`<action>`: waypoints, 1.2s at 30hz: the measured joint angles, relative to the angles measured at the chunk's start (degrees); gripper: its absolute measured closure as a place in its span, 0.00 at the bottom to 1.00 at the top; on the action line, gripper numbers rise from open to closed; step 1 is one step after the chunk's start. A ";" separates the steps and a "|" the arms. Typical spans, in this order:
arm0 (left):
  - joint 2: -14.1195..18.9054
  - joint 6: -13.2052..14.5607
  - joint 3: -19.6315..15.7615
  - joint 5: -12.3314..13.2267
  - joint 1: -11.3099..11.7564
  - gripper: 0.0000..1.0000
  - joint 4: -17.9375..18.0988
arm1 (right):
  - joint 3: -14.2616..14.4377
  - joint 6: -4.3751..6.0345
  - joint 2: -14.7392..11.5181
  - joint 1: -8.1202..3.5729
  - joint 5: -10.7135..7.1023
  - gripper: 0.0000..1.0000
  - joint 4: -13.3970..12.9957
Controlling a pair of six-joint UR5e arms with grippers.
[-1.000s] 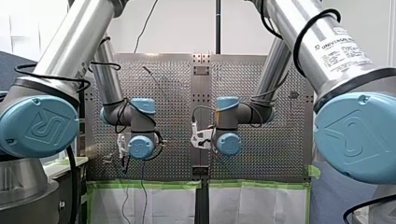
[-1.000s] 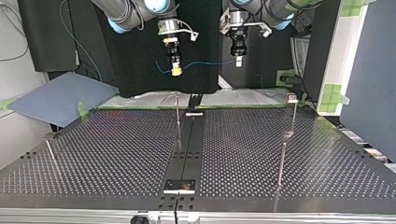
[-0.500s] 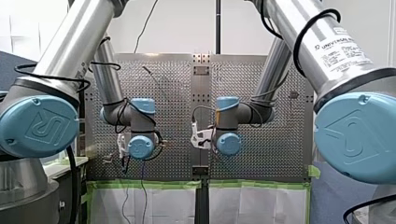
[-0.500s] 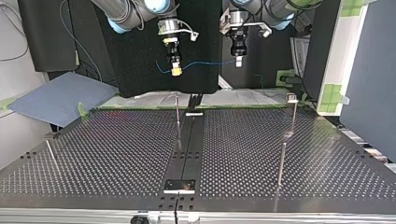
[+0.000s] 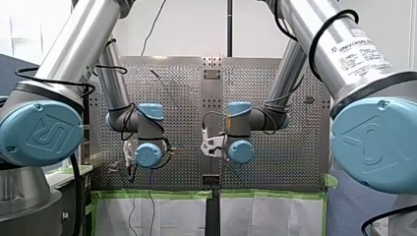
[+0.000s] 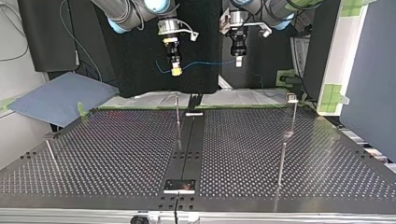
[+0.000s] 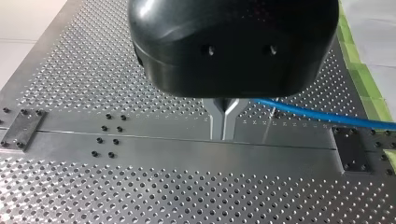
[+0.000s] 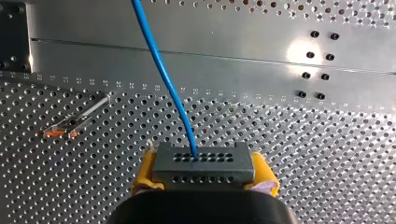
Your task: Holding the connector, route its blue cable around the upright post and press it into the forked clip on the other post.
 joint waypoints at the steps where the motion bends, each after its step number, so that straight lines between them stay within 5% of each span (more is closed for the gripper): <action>1: 0.00 0.00 0.00 0.00 0.00 1.00 0.00 | 0.00 0.00 0.00 0.00 0.00 1.00 0.00; 6: 0.05 0.05 0.00 -0.05 0.00 1.00 -0.04 | -0.03 -0.02 0.03 0.03 0.01 1.00 0.01; 16: 0.09 0.09 0.00 -0.09 0.00 1.00 -0.09 | -0.94 -0.17 4.40 2.53 0.60 1.00 0.09; 22: 0.09 0.09 0.00 -0.09 0.00 1.00 -0.09 | -0.96 -0.17 7.09 2.62 0.62 1.00 0.08; 30: -0.09 0.27 -0.19 0.08 0.18 0.95 0.08 | -0.96 -0.17 7.54 2.63 0.61 1.00 0.09; 36: -2.48 2.65 -2.56 2.30 2.57 0.95 1.89 | -0.96 -0.17 7.56 2.63 0.61 1.00 0.09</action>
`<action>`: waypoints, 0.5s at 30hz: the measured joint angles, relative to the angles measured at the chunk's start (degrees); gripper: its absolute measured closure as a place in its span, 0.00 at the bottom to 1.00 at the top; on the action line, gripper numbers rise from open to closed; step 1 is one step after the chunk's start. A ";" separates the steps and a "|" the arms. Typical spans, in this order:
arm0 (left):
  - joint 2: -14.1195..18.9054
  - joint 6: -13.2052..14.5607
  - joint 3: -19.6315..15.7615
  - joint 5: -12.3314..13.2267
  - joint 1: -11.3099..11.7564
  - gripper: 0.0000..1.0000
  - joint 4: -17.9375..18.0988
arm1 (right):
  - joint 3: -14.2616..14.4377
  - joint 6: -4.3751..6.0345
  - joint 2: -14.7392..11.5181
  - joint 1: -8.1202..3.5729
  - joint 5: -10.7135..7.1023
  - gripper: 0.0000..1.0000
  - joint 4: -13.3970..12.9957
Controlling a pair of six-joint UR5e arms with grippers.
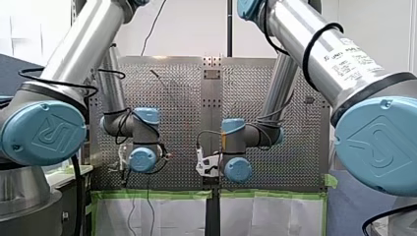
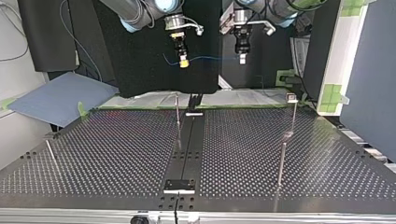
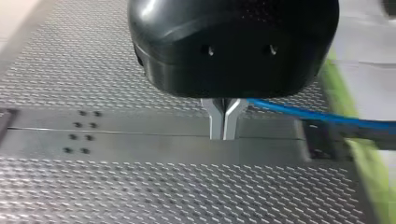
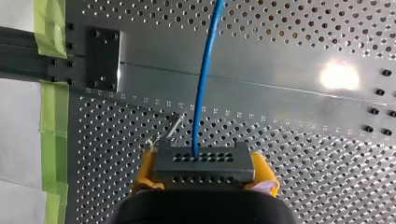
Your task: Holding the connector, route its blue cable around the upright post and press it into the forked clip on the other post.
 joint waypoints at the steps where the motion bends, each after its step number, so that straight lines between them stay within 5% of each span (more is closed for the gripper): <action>1: -0.46 0.46 -0.45 0.23 0.46 0.95 0.13 | 0.00 0.00 0.00 0.00 0.00 1.00 0.00; 7: -3.49 3.49 -2.80 0.74 3.07 0.95 0.38 | 0.00 0.00 0.00 0.00 0.00 1.00 0.00; 15: -5.03 7.19 -3.13 0.77 3.57 0.95 0.40 | 0.00 0.00 0.00 0.00 0.01 1.00 0.00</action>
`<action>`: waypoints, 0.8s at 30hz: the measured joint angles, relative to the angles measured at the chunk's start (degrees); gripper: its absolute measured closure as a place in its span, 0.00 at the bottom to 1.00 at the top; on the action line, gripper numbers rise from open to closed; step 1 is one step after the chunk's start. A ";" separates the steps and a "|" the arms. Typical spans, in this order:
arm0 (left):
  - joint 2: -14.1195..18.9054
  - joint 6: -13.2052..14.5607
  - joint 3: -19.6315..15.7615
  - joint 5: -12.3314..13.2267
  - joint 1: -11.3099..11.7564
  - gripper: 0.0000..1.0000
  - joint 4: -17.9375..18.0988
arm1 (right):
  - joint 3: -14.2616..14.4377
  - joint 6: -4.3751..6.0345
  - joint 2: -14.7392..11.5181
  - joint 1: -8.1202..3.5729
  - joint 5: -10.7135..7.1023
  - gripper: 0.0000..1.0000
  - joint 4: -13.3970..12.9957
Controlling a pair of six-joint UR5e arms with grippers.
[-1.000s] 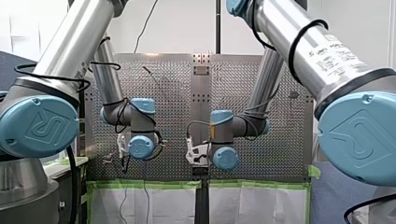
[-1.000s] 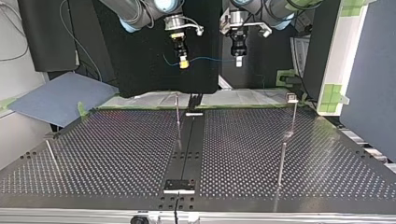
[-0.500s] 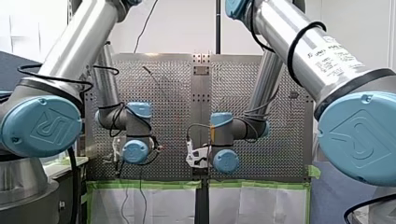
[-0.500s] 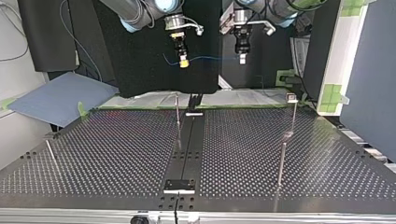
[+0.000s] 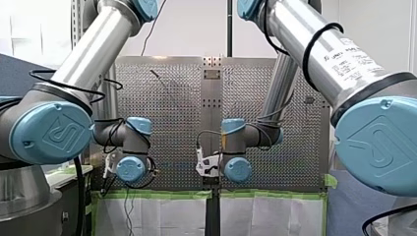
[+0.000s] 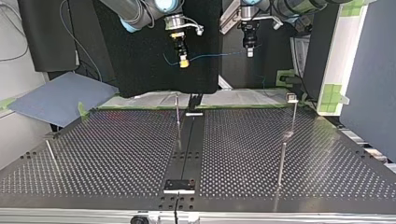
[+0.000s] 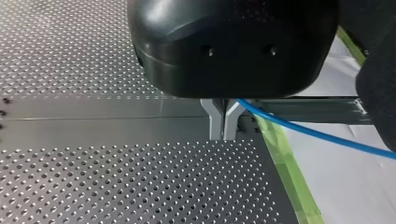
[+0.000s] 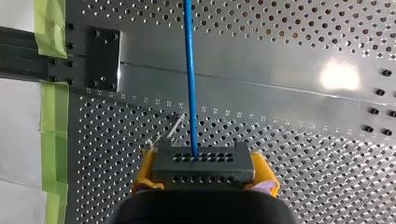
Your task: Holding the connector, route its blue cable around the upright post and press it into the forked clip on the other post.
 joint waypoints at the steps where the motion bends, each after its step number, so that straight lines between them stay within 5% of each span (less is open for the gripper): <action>1: -0.02 0.60 0.00 0.00 0.00 0.95 0.00 | 0.00 0.00 0.00 0.00 0.00 1.00 0.00; 9: -0.77 1.58 1.02 -0.29 -0.11 0.95 0.77 | -0.96 0.95 0.52 -0.93 0.94 1.00 0.95; 16: 1.41 -1.40 4.22 1.08 -0.52 0.95 -1.24 | -4.11 4.10 -1.79 -3.45 4.09 1.00 4.09; 24: 5.67 -5.68 7.20 0.35 0.22 0.95 -5.52 | -8.50 8.64 -6.29 -4.09 8.43 1.00 8.64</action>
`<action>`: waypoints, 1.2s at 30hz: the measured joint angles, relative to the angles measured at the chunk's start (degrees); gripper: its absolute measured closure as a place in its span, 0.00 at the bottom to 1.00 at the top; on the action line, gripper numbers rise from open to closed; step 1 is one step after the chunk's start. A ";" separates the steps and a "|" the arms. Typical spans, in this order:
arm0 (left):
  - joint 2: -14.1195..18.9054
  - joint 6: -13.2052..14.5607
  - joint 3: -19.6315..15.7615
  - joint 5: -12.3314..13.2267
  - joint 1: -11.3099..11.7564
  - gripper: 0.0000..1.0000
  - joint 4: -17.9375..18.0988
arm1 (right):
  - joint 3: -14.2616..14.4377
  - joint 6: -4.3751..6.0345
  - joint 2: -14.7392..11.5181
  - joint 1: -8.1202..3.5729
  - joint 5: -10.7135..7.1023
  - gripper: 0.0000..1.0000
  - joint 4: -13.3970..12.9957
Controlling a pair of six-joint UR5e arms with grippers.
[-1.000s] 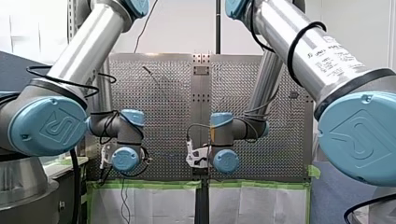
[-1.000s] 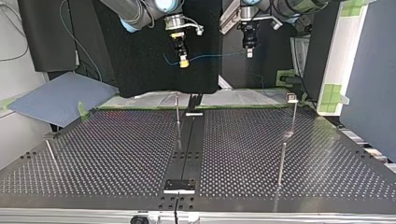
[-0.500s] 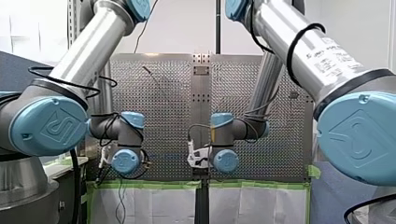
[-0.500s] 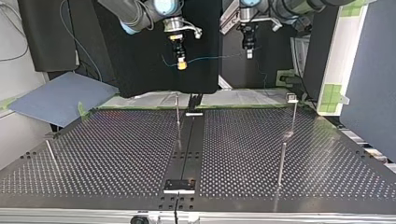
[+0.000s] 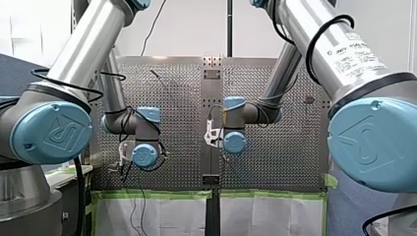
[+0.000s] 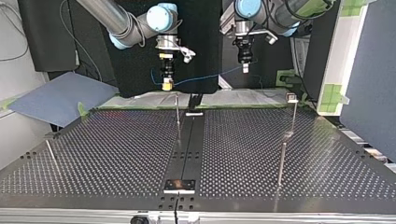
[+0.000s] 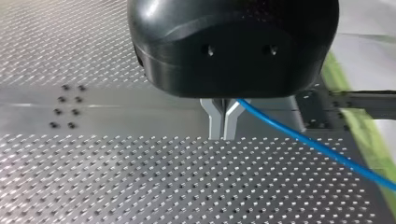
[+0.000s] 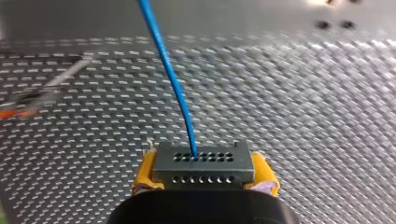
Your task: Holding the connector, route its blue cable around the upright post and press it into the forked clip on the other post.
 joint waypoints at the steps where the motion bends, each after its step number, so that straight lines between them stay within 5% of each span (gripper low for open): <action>1: 0.64 -0.65 0.15 -0.10 0.12 0.95 -0.62 | -0.43 0.67 -0.67 -0.01 0.31 1.00 0.65; 6: 3.08 -3.08 1.05 -1.39 0.48 0.95 -3.05 | -1.82 3.18 -3.19 -0.09 -0.13 1.00 3.18; 13: 6.56 -6.57 3.52 -4.21 0.89 0.95 -6.53 | -4.80 6.02 -6.48 -0.12 -2.99 1.00 6.47; 25: 12.69 -11.73 7.95 -7.35 1.84 0.95 -12.68 | -10.58 5.38 -12.14 -0.19 -7.49 1.00 12.52; 36: 18.28 -13.51 12.91 -8.29 2.64 0.95 -18.28 | -15.15 5.11 -12.58 -0.60 -11.97 1.00 18.36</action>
